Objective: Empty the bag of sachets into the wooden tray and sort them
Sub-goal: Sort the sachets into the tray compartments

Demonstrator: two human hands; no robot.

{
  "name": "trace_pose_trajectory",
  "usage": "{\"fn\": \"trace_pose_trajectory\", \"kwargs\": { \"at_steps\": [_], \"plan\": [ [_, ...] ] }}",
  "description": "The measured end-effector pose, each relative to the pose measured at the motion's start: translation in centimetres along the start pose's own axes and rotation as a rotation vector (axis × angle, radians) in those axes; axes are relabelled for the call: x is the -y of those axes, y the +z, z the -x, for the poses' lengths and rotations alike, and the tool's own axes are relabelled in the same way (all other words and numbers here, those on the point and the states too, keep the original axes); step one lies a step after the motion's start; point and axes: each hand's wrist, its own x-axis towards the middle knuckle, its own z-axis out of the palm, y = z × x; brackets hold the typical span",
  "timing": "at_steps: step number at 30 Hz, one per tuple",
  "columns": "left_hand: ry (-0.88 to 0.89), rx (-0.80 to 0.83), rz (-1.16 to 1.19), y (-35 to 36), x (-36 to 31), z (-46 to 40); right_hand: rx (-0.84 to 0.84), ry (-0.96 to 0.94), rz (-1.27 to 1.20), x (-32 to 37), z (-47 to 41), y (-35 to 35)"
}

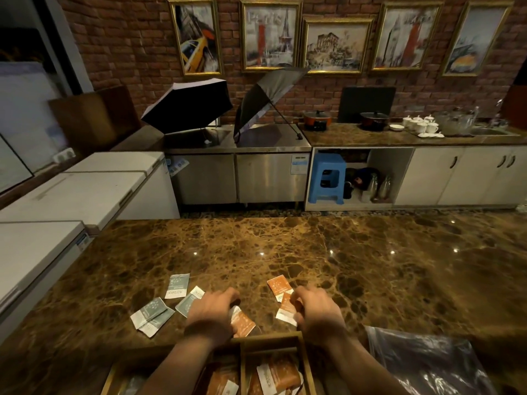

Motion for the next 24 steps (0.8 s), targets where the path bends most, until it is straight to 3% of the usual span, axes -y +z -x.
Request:
{"fn": "trace_pose_trajectory", "kwargs": {
  "at_steps": [7,17,21,24],
  "plan": [
    [-0.068,-0.089,0.31,0.2,-0.7,0.5,-0.063,-0.009,-0.138,-0.7,0.1,0.4],
    [-0.007,-0.195,0.655,-6.6,-0.4,3.9,-0.312,0.074,-0.773,0.1,1.2,-2.8],
    [0.065,-0.066,0.733,-8.6,0.1,7.4,-0.102,-0.114,-0.796,0.9,2.8,-5.2],
    [0.106,0.026,0.681,-8.0,0.8,9.3,0.158,-0.046,-0.797,2.4,5.2,-4.9]
  ]
}}
